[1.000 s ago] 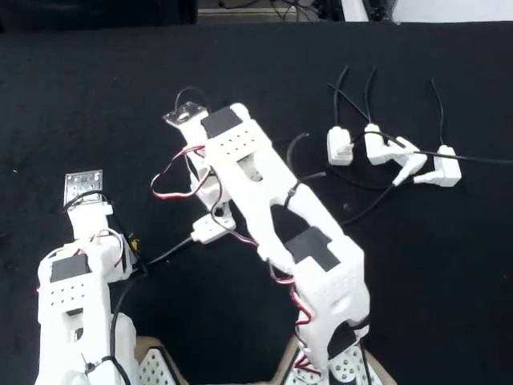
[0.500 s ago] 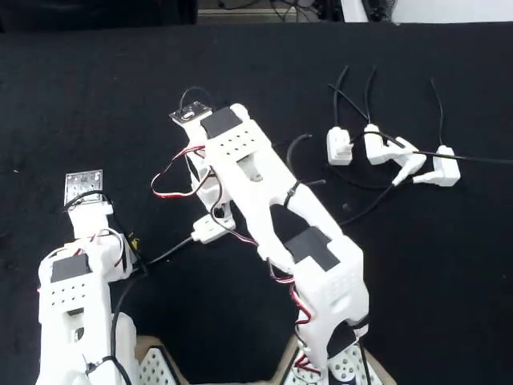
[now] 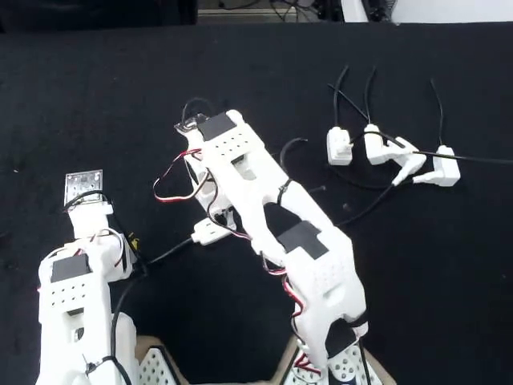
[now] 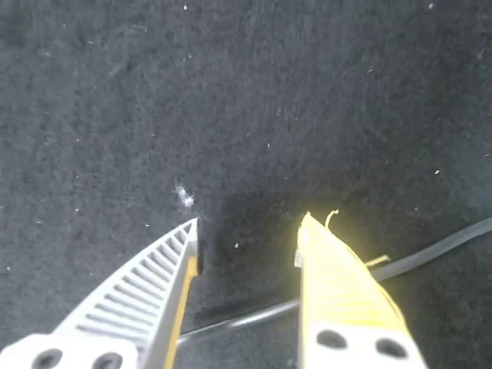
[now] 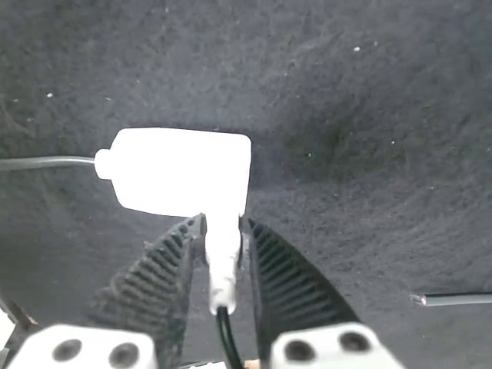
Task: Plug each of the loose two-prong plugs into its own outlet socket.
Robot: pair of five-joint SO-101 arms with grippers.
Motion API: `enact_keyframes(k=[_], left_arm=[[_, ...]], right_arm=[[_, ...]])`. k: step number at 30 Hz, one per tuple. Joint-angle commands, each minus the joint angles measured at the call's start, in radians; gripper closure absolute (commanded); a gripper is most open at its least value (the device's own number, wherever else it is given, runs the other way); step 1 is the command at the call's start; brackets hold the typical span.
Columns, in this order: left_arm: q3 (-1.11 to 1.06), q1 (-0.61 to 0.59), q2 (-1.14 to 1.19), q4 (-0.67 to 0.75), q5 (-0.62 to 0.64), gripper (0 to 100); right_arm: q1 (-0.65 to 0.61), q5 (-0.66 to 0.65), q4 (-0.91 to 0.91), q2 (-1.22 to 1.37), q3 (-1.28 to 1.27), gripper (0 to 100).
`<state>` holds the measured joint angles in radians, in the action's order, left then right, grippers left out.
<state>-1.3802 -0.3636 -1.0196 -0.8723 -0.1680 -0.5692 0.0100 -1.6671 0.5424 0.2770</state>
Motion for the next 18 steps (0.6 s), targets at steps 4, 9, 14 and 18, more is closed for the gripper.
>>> enact_keyframes(k=[4, 9, 14, 18], left_arm=[[0.005, -0.005, -0.020, 0.011, 0.000, 79], [0.005, -0.005, -0.020, 0.011, 0.000, 79], [0.005, -0.007, -0.020, 0.011, 0.000, 79], [0.007, -0.007, -0.020, 0.011, 0.000, 79]], right_arm=[[-0.002, 0.006, 0.021, -0.001, 0.035, 98.8], [-0.005, 0.006, 0.110, -0.004, -0.012, 98.8], [-0.008, 0.006, 0.173, -0.031, -0.114, 98.8], [-0.006, 0.006, 0.210, -0.085, -0.171, 98.8]])
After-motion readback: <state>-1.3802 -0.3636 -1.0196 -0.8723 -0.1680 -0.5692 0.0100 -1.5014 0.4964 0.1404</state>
